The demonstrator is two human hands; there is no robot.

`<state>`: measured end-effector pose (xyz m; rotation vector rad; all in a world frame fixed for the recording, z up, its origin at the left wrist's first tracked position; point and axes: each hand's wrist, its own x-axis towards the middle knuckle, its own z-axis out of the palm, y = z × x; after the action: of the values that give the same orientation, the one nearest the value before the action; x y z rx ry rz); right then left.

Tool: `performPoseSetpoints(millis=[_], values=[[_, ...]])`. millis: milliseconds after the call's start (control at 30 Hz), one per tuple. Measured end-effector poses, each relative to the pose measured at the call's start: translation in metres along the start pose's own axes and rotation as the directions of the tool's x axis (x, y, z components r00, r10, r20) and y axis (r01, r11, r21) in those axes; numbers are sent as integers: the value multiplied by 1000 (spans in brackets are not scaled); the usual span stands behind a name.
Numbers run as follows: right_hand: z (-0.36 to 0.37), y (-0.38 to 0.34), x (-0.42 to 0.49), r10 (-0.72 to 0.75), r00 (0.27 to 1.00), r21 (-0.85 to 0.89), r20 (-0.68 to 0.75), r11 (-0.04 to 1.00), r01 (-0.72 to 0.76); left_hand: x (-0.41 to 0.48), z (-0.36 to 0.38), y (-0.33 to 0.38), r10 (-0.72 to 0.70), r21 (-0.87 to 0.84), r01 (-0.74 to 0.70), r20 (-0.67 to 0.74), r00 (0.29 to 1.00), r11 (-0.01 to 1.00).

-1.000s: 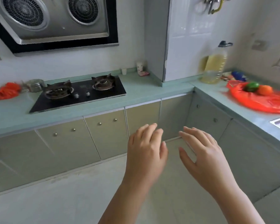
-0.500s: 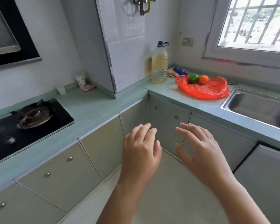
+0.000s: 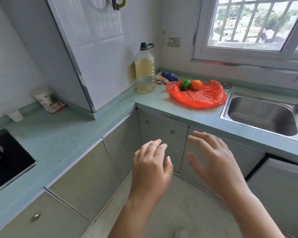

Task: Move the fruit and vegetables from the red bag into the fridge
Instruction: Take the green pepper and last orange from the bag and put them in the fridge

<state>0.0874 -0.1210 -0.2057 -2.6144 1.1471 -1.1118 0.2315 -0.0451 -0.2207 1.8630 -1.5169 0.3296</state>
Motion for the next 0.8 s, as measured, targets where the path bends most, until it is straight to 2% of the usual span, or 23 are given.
performPoseSetpoints(millis=[300,467,800], values=[[24,106,105,80,993,-47,-92,995,-84,151,102,15,153,-44,-150,88,984,988],[45,154,152,86,989,-102,-117,990,-98,208,147,6,119,-53,-114,100,988,992],[108,210,226,188,980,-145,-66,970,-196,294,228,-45,133,-116,-112,191,972,987]])
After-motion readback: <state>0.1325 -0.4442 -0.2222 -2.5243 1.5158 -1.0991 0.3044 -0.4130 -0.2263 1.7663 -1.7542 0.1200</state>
